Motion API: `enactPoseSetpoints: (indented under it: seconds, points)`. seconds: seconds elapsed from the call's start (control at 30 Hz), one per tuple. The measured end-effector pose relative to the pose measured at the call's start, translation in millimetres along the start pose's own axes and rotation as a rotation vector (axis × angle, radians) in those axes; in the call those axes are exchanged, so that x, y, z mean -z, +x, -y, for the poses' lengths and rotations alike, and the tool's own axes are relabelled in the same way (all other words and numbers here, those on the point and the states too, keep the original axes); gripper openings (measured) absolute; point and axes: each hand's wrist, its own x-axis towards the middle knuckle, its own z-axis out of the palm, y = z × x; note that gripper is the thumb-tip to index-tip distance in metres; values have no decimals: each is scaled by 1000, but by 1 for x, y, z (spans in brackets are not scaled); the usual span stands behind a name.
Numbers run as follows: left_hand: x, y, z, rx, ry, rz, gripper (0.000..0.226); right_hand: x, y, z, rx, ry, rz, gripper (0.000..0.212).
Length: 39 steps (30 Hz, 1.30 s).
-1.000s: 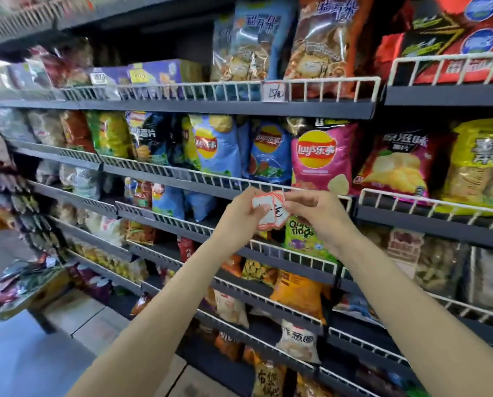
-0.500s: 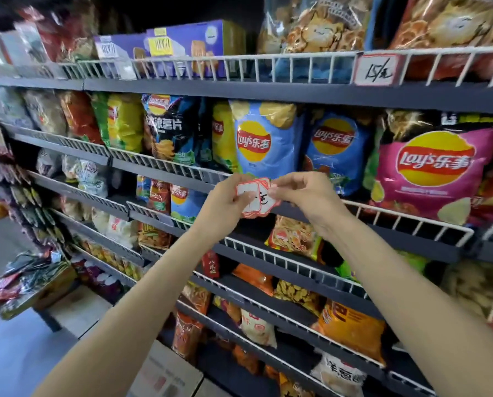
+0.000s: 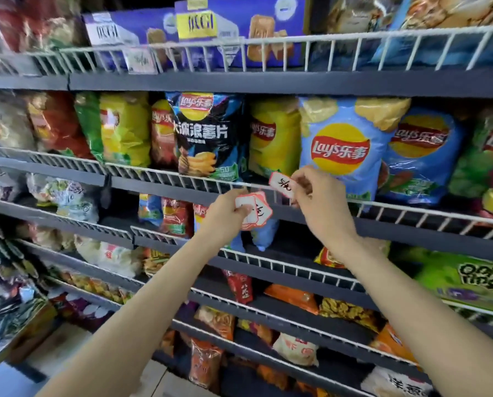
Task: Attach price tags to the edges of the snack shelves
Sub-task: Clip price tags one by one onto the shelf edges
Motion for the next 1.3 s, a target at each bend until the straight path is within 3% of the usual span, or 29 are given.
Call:
enactPoseSetpoints:
  seconds: [0.3, 0.47, 0.63, 0.87, 1.0, 1.1, 1.3]
  points:
    - [2, 29, 20, -102, -140, 215, 43, -21, 1, 6, -16, -431, -82, 19]
    - [4, 32, 31, -126, -151, 288, 56, -25, 4, 13, -7, -504, -125, 18]
    - [12, 33, 40, -178, -115, 288, 50, -30, 7, 18, 7, -507, -116, 17]
    - [32, 25, 44, -338, 91, 310, 47, -40, 11, 15, 60, -652, 33, 22]
    - [34, 31, 44, -370, 152, 309, 47, -51, 7, 9, 128, -778, -9, 15]
    - [34, 31, 43, -358, 146, 313, 46, -54, 3, 6, 170, -837, -36, 30]
    - [33, 34, 45, -319, 153, 332, 45, -58, -1, 1, 219, -852, -87, 37]
